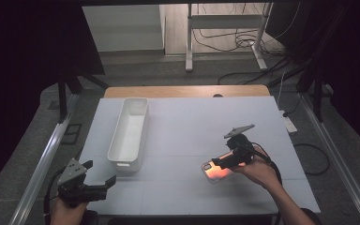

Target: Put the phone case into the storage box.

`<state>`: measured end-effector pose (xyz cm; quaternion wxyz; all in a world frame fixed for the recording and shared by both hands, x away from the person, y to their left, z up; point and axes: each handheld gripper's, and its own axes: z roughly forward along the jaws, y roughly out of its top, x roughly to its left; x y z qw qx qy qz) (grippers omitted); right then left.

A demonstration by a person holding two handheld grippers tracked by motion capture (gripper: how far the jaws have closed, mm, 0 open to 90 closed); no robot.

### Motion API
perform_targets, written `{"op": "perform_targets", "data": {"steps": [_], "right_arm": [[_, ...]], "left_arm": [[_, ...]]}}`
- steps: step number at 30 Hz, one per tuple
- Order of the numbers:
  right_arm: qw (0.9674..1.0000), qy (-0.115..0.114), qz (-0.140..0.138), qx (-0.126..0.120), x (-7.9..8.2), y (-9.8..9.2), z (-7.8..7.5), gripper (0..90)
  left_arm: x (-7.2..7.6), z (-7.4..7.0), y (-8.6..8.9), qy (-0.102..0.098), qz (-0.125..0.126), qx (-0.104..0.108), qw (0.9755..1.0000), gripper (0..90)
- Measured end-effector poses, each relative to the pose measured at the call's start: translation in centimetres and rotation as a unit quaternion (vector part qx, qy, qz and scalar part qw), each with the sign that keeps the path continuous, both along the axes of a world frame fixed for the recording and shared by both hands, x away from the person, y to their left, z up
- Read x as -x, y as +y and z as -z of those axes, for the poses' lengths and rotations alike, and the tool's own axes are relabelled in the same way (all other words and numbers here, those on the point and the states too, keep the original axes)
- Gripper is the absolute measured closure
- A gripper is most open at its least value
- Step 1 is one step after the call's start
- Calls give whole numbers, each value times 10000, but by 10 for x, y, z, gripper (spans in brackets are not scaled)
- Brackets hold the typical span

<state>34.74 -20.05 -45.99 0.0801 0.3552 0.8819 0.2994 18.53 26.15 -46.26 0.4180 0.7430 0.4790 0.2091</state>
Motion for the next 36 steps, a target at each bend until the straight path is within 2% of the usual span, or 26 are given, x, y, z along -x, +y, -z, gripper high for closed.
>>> {"op": "perform_targets", "data": {"steps": [3,7,10,11,14,15,22,24,36], "right_arm": [[10000,40,-32,54,0,0,1,229],[9996,99,-192,168,0,1,2,531],[9988,213,-344,277,-2,3,4,704],[9988,213,-344,277,-2,3,4,704],[9981,361,-378,316,-5,4,8,863],[9979,367,-410,331,-6,4,8,890],[9979,278,-497,297,-5,5,17,895],[9980,189,-508,324,-4,5,20,895],[9971,500,-459,346,-4,6,36,896]], "left_arm": [[0,0,0,6,5,1,10000,10],[0,0,0,4,9,-17,10000,10],[0,0,0,9,7,-15,10000,10],[0,0,0,9,7,-15,10000,10],[0,0,0,6,12,-20,10000,10],[0,0,0,5,9,-14,10000,10],[0,0,0,4,18,-21,10000,10],[0,0,0,4,19,-17,10000,10],[0,0,0,2,27,-14,10000,10]]}}
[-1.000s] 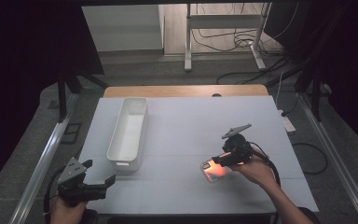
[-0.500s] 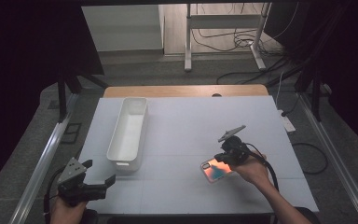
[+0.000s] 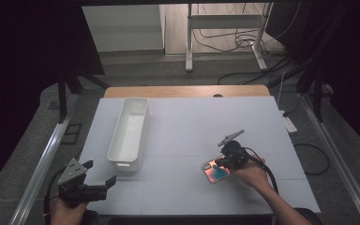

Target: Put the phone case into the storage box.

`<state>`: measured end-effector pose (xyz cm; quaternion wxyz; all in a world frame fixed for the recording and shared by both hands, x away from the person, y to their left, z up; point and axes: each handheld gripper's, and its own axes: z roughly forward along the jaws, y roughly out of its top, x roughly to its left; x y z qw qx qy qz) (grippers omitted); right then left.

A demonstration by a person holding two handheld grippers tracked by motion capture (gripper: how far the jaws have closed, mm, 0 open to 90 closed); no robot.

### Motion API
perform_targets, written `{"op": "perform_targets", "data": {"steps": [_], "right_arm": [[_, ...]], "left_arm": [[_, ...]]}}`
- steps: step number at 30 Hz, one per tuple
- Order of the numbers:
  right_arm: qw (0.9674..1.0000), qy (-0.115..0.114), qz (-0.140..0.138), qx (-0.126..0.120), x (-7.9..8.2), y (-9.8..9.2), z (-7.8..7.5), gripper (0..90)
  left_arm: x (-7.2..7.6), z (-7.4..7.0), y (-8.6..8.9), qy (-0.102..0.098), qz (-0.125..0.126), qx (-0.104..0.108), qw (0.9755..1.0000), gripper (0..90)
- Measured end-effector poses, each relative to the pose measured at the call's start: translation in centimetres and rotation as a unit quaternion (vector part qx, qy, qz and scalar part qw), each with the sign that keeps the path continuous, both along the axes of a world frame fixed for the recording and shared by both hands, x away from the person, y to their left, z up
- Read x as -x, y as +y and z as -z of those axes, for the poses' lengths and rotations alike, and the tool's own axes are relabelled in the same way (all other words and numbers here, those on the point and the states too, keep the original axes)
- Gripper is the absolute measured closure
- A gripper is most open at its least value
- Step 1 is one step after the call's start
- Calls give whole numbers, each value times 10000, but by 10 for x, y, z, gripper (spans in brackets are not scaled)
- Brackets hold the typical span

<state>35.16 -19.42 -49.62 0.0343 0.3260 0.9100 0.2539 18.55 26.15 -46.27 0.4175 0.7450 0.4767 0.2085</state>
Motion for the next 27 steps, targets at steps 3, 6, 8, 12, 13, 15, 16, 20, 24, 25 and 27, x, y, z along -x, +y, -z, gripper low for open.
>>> {"op": "perform_targets", "data": {"steps": [3,6,8,12,13,15,16,20,24,25,27], "right_arm": [[10000,25,-15,40,1,1,3,896],[9999,70,-52,108,1,3,6,896],[9999,78,-57,103,1,3,7,895],[9999,48,-14,95,-1,3,7,896],[10000,43,-2,86,-2,3,7,896],[10000,38,27,51,-3,4,7,896],[10000,27,43,23,-5,4,8,896],[9999,-60,80,41,-10,6,8,896],[9999,-86,113,10,-14,7,8,896],[9999,-106,113,13,-16,8,9,896],[9998,-136,132,33,-17,9,8,896]], "left_arm": [[0,0,0,-3,4,-7,10000,10],[0,0,0,-4,7,-9,10000,10],[0,0,0,-4,8,-17,10000,10],[0,0,-1,0,8,-32,10000,10],[0,0,-1,3,8,-29,10000,10],[0,0,-1,5,9,-33,10000,10],[0,0,-1,5,9,-34,10000,10],[0,0,-1,5,6,-30,10000,10],[0,0,-1,4,5,-32,10000,11],[0,0,-1,5,4,-31,10000,11],[0,0,-1,2,6,-34,10000,11]]}}
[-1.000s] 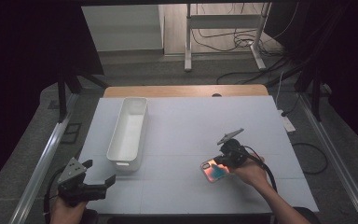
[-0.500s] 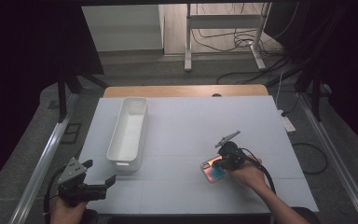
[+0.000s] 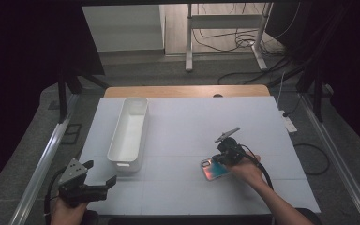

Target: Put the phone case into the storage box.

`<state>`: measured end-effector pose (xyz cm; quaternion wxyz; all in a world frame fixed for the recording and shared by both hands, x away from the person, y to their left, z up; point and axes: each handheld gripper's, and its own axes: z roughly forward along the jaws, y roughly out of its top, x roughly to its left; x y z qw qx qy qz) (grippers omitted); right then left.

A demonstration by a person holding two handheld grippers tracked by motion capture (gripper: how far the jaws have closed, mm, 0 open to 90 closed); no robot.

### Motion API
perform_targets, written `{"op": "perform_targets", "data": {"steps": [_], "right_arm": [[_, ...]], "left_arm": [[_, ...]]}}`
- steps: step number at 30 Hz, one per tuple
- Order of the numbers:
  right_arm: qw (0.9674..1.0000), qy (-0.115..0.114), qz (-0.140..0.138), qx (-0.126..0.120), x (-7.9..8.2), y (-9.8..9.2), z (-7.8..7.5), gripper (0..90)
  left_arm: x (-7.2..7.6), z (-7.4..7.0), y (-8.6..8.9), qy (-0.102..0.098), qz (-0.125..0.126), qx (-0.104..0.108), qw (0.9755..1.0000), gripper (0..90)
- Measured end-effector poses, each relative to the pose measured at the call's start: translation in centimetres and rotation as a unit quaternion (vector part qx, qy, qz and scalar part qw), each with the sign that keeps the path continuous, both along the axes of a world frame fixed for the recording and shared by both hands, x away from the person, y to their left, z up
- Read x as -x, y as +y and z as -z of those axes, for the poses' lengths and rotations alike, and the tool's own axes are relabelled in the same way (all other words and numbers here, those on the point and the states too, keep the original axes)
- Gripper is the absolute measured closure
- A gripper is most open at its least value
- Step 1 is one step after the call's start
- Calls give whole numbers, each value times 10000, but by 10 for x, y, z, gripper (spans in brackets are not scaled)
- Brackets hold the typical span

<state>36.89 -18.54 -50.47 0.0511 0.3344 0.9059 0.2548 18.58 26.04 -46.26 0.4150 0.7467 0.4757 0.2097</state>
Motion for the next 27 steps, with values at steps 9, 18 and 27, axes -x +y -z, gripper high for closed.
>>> {"op": "perform_targets", "data": {"steps": [9,18,27], "right_arm": [[9998,-67,164,-40,-13,1,1,896],[9992,-142,377,-45,-25,-2,1,896],[9995,-69,271,-172,-19,-8,-8,895]], "left_arm": [[0,0,0,4,-9,6,10000,11],[0,0,0,0,-10,6,10000,12],[0,0,1,-6,-8,8,10000,12]]}}
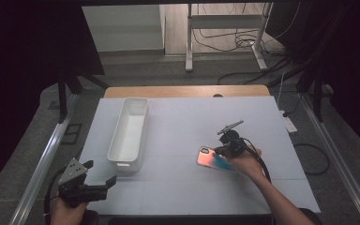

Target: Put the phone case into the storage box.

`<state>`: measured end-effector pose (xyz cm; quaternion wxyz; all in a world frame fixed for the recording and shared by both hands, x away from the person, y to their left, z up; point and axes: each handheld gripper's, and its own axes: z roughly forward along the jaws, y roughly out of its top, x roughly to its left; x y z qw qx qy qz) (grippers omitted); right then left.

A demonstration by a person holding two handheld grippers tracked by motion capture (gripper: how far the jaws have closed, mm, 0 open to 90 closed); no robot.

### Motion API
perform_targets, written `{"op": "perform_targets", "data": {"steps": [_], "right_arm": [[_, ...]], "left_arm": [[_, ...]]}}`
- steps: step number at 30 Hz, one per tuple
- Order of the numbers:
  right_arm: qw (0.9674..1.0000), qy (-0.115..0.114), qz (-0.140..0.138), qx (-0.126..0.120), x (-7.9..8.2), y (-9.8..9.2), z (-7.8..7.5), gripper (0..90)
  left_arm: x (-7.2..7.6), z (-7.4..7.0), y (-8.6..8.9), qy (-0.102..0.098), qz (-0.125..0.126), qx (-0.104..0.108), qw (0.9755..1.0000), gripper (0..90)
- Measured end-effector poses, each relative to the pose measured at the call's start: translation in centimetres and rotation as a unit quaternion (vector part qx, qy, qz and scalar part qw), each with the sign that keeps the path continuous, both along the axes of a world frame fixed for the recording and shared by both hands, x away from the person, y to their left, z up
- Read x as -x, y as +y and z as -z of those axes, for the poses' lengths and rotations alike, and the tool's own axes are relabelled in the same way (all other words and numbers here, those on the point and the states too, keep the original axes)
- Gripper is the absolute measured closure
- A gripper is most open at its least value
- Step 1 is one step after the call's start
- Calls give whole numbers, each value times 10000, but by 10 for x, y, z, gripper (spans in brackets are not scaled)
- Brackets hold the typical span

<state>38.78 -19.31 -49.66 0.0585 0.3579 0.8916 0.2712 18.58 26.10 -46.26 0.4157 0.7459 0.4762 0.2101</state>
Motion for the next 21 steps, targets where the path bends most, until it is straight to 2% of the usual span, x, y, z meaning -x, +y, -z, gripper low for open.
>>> {"op": "perform_targets", "data": {"steps": [8,12,17,21], "right_arm": [[9994,82,-303,129,21,-18,-6,894],[9993,188,-295,146,28,-23,-5,893],[9994,152,-254,179,33,-29,-5,894],[9993,233,-190,215,36,-36,-1,894]], "left_arm": [[0,0,-1,-2,5,-5,10000,12],[0,0,-1,2,4,-9,10000,12],[-1,0,-1,17,0,6,10000,12],[-1,0,-1,11,3,-7,10000,12]]}}
